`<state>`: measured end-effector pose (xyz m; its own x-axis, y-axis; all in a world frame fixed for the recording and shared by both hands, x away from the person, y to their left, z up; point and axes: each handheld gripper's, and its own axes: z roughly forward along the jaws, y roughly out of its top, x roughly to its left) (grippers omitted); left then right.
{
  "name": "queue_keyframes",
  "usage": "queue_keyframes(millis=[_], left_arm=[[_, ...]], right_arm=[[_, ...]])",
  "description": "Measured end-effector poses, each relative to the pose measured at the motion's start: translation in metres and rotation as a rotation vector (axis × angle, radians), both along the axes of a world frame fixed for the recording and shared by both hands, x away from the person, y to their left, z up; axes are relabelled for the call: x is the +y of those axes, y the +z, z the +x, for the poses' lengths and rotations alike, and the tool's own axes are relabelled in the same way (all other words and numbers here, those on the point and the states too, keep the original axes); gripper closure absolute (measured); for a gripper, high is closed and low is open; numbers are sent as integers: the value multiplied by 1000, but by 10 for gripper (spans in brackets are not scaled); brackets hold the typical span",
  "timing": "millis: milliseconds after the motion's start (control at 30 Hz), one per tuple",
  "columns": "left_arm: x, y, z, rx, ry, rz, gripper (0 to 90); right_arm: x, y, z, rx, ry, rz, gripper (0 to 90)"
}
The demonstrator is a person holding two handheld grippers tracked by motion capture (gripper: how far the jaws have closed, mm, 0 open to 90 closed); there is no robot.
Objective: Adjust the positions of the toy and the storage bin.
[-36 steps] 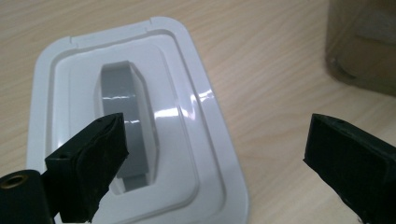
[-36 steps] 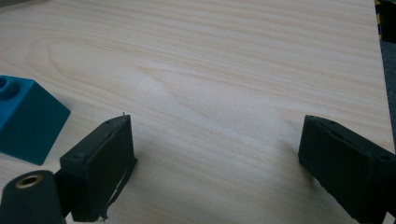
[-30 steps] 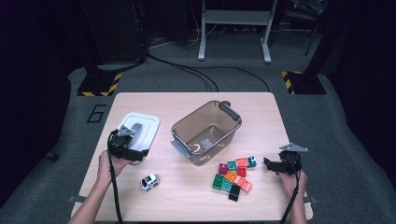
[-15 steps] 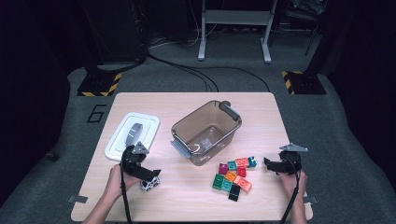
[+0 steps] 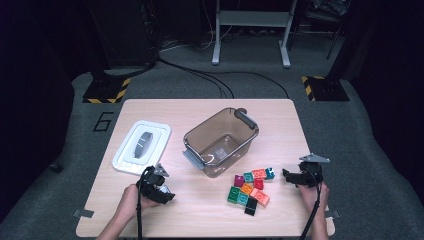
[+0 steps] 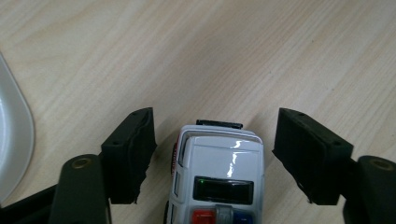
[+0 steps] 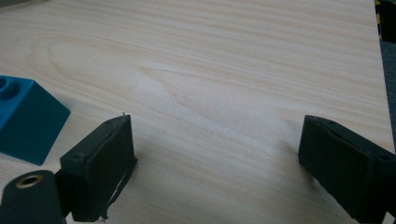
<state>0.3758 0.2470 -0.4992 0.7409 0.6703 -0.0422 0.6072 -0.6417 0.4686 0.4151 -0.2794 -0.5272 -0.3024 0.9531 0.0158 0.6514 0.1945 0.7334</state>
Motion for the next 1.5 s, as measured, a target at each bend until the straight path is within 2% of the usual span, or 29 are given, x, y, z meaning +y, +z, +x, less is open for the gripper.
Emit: queue_keyframes(millis=[267,400,467,600,700,733,767,833,967,1033,1100,1133,1167,1267,1333,1500], left_arm=[[1,2,-3,-8,19,11,470],[1,2,-3,-12,21,12,478],[2,3,-3,-13,26,-10,479],[5,9,-2,-51,39,-34,480],[10,19,-2,-83,53,-56,481],[12,24,-2,-104,61,-69,481],[14,27,-2,-109,65,-78,482],[18,35,-2,-151,70,-88,482],[24,42,1,-202,95,-133,482],[25,44,4,-208,104,-151,483],[27,48,8,-218,102,-145,482],[27,48,10,-217,115,-163,482],[28,50,11,-220,109,-155,483],[29,56,15,-228,115,-166,482],[30,61,18,-239,110,-151,482],[31,70,26,-256,123,-162,482]], right_arm=[[-1,0,0,-4,6,-9,100],[-1,0,0,-3,6,-9,101],[-1,0,0,-1,4,-6,101],[-1,0,0,0,3,-6,101],[-1,0,0,-1,3,-6,101],[0,0,0,0,2,-5,101],[-1,0,0,0,3,-6,101],[-1,0,0,0,3,-6,101],[0,0,0,0,2,-5,101],[-1,0,0,-1,4,-6,102],[-1,0,0,-1,3,-6,102],[-1,0,0,0,3,-6,101],[-1,0,0,0,3,-6,101],[-1,0,0,0,3,-5,101],[-1,0,0,0,3,-6,101],[-1,0,0,-1,4,-7,101]])
